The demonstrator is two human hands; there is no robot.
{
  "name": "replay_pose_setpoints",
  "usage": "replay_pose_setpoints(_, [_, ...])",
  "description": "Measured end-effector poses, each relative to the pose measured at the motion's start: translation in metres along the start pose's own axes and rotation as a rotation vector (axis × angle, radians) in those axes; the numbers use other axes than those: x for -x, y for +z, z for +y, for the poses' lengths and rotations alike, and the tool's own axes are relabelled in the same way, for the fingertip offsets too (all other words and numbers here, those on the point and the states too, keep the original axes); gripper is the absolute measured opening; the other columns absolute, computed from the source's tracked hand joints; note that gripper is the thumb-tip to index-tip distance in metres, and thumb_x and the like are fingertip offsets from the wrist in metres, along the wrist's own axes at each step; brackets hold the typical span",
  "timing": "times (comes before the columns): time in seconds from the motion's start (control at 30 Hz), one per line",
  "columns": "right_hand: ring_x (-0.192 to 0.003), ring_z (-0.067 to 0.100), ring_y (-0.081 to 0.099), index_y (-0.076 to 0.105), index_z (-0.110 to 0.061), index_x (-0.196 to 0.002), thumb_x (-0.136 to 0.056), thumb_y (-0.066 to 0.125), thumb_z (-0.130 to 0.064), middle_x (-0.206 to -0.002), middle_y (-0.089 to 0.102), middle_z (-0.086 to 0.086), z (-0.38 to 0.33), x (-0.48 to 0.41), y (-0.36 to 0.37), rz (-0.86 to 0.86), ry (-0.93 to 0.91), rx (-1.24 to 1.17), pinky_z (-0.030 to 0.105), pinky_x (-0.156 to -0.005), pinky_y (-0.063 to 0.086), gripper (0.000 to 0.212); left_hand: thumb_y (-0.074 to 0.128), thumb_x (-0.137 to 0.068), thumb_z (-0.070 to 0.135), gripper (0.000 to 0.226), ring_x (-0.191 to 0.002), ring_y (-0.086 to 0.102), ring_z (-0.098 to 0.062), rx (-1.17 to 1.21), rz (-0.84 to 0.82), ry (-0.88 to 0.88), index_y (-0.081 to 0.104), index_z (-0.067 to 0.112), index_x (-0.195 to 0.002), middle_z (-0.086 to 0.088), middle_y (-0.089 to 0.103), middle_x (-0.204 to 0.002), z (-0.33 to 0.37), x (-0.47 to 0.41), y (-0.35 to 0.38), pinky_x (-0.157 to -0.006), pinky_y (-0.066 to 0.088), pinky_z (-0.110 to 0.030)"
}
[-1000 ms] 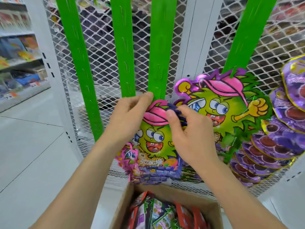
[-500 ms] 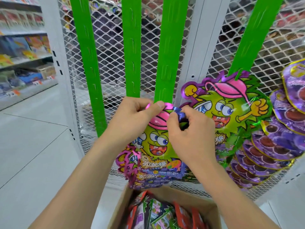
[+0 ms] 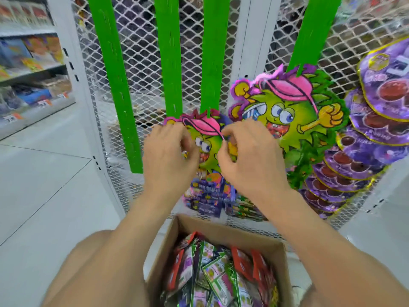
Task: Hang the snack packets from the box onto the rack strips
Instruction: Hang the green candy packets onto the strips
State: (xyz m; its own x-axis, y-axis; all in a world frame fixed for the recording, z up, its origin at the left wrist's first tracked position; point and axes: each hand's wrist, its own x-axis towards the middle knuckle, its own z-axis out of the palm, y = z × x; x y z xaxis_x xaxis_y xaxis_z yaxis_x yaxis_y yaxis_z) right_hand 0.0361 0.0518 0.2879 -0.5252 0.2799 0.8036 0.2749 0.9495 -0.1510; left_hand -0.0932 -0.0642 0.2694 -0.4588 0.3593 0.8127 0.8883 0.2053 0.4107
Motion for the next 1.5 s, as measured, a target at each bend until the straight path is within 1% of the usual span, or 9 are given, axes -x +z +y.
replay_pose_setpoints(0.23, [-0.070,0.027,0.065,0.061,-0.024,-0.070,-0.083,0.062,-0.030,-0.076,0.066,0.002,-0.001,0.035,0.018,-0.924,0.151,0.005,0.043,-0.068,0.061,0.014,0.074,-0.076,0.020,0.017,-0.090,0.068,-0.034,-0.263,-0.859,-0.282,0.059,0.025,-0.072,-0.003,0.066,-0.084,-0.023,0.037,0.029,-0.069,0.053,-0.038])
replay_pose_setpoints(0.53, [-0.066,0.025,0.035,0.033,-0.015,-0.063,-0.096,0.050,-0.012,-0.064,0.030,0.008,0.024,0.062,0.039,-1.418,0.012,0.087,0.037,-0.063,0.031,0.037,0.080,-0.089,0.034,0.058,-0.103,0.074,-0.030,-0.496,-1.691,-0.364,0.063,0.006,-0.137,-0.007,0.068,-0.090,-0.023,0.138,0.081,-0.089,0.063,-0.043])
replay_pose_setpoints(0.67, [-0.060,0.021,0.030,0.035,-0.015,-0.062,-0.097,0.050,-0.011,-0.061,0.032,0.008,0.033,0.063,0.051,-1.471,0.005,0.020,0.037,-0.061,0.029,0.038,0.078,-0.087,0.053,0.060,-0.113,0.067,-0.030,-0.485,-1.607,-0.454,0.062,0.011,-0.126,-0.009,0.063,-0.127,-0.046,0.207,0.102,-0.092,0.059,-0.044])
replay_pose_setpoints(0.9, [-0.058,0.022,0.024,0.035,-0.015,-0.064,-0.098,0.049,-0.012,-0.063,0.030,0.005,0.056,0.065,0.053,-1.543,0.007,0.023,0.039,-0.060,0.025,0.036,0.058,-0.098,-0.001,0.037,-0.124,0.063,-0.035,-0.617,-1.538,-0.343,0.060,0.011,-0.133,-0.012,0.062,-0.135,-0.058,0.248,0.114,-0.097,0.056,-0.047])
replay_pose_setpoints(1.13, [-0.059,0.023,0.020,0.044,-0.009,-0.064,-0.091,0.047,0.000,-0.060,0.031,0.012,0.062,0.066,0.047,-1.614,0.040,0.012,0.043,-0.061,0.022,0.028,0.056,-0.100,0.010,0.033,-0.115,0.068,-0.030,-0.735,-1.483,-0.212,0.065,0.011,-0.131,-0.009,0.068,-0.128,-0.040,0.174,0.113,-0.087,0.054,-0.040])
replay_pose_setpoints(1.2, [-0.063,0.024,0.031,0.069,0.005,-0.098,-0.091,0.053,-0.004,-0.078,0.056,0.027,0.063,0.064,0.046,-1.617,0.068,0.053,0.038,-0.055,0.026,0.020,0.060,-0.098,0.013,0.031,-0.114,0.068,-0.028,-0.760,-1.485,-0.140,0.065,0.013,-0.128,-0.007,0.069,-0.123,-0.024,0.136,0.106,-0.080,0.050,-0.038])
replay_pose_setpoints(1.3, [-0.074,0.026,0.059,0.059,-0.001,-0.137,-0.090,0.075,-0.030,-0.095,0.065,0.011,0.063,0.062,0.043,-1.635,0.038,0.103,0.032,-0.059,0.050,0.058,0.061,-0.092,0.006,0.010,-0.098,0.069,-0.032,-0.686,-1.505,-0.035,0.066,0.012,-0.097,-0.007,0.066,-0.093,-0.012,0.079,0.092,-0.075,0.050,-0.038])
replay_pose_setpoints(1.37, [-0.102,0.029,0.067,0.058,-0.007,-0.134,-0.080,0.084,-0.049,-0.118,0.064,0.005,0.062,0.060,0.042,-1.659,-0.002,0.142,0.042,-0.084,0.060,0.073,0.059,-0.091,0.004,0.016,-0.090,0.071,-0.032,-0.539,-1.572,0.005,0.071,0.009,-0.099,-0.007,0.066,-0.086,-0.017,0.049,0.079,-0.075,0.059,-0.040])
replay_pose_setpoints(1.5, [-0.075,0.027,0.064,0.061,-0.008,-0.090,-0.075,0.090,-0.040,-0.083,0.063,0.007,0.069,0.052,0.033,-1.630,0.003,0.142,0.035,-0.061,0.053,0.046,0.069,-0.101,0.021,0.031,-0.073,0.075,-0.023,-0.284,-1.641,-0.130,0.070,0.016,-0.131,-0.005,0.065,-0.117,-0.032,0.013,0.051,-0.072,0.066,-0.041])
